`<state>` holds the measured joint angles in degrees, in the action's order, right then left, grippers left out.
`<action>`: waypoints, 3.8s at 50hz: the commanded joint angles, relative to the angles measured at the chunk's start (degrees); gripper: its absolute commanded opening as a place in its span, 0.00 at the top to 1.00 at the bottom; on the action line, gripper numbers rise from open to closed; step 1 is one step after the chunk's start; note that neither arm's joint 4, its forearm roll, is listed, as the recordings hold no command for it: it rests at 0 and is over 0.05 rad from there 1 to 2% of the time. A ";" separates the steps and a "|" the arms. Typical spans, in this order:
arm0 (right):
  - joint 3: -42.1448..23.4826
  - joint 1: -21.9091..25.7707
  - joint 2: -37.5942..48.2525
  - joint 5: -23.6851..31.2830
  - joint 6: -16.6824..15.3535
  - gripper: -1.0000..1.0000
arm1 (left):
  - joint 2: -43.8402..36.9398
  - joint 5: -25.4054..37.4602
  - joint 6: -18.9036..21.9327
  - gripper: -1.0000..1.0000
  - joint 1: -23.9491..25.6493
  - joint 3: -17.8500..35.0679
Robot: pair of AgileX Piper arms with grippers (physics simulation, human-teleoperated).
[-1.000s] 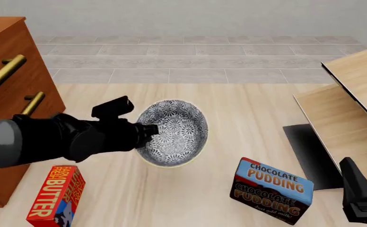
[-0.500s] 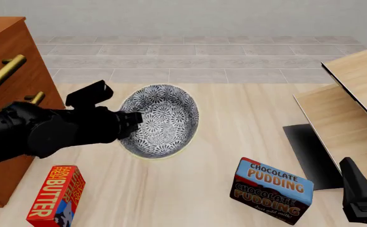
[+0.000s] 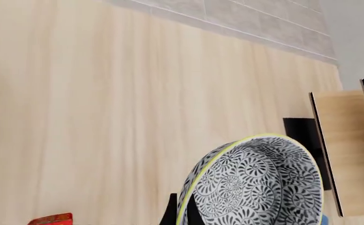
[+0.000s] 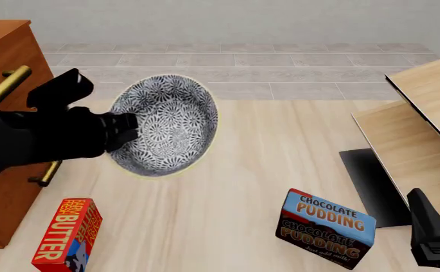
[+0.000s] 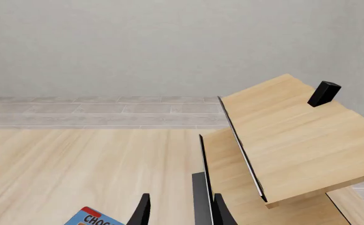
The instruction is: Close the top drawer of the cabinet and put the bowl on top of it.
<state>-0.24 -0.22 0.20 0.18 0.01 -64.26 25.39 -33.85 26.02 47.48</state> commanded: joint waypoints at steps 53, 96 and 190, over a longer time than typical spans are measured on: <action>-0.01 0.05 0.01 -0.03 0.01 0.00 | 10.94 23.11 4.31 1.00 -17.39 19.70; -0.01 0.05 0.01 -0.03 0.00 0.00 | 8.43 33.25 3.12 1.00 -26.89 36.06; -0.01 0.06 0.01 -0.03 0.00 0.00 | -0.49 28.03 -0.75 1.00 -56.29 39.34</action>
<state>-0.24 -0.22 0.20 0.18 0.02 -63.69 54.26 -33.95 -27.59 86.27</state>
